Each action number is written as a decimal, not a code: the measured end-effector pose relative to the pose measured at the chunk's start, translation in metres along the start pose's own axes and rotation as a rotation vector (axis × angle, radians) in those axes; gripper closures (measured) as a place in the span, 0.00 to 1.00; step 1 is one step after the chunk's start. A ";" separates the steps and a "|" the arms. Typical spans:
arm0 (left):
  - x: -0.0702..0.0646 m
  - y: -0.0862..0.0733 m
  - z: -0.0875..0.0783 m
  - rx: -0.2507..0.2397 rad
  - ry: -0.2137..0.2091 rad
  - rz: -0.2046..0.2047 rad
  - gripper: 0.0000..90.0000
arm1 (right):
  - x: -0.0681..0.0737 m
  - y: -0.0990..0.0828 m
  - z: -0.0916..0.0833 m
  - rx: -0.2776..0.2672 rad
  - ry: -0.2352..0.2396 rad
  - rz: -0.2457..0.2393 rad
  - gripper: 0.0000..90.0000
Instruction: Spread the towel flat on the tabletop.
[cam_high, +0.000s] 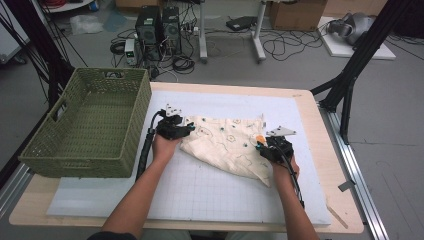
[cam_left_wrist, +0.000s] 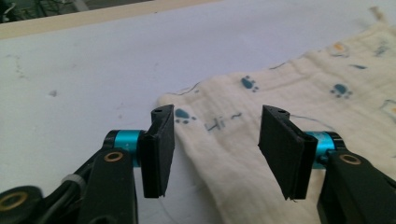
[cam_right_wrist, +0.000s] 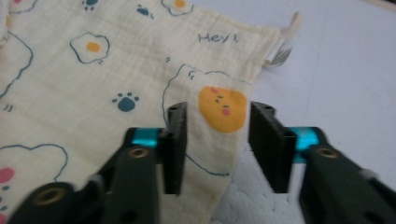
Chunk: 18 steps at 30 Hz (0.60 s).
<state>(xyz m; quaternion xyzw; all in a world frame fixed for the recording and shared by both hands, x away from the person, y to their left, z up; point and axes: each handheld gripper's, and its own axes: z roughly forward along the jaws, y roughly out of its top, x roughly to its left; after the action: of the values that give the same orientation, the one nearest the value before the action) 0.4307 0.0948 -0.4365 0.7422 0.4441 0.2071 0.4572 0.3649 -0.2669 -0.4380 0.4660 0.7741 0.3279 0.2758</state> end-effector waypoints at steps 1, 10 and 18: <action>-0.003 0.002 -0.003 -0.011 -0.065 -0.027 0.47 | 0.001 -0.001 -0.006 -0.015 -0.017 0.004 0.50; -0.037 0.000 0.008 0.056 -0.184 0.062 0.40 | -0.009 -0.022 -0.044 -0.068 0.010 0.004 0.35; -0.050 -0.008 0.018 0.135 -0.180 0.151 0.45 | -0.014 -0.040 -0.058 -0.063 0.019 -0.001 0.34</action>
<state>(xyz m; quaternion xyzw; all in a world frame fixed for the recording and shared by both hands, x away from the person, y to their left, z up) 0.4136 0.0448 -0.4474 0.8181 0.3571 0.1429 0.4275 0.3067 -0.3081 -0.4305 0.4537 0.7660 0.3565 0.2834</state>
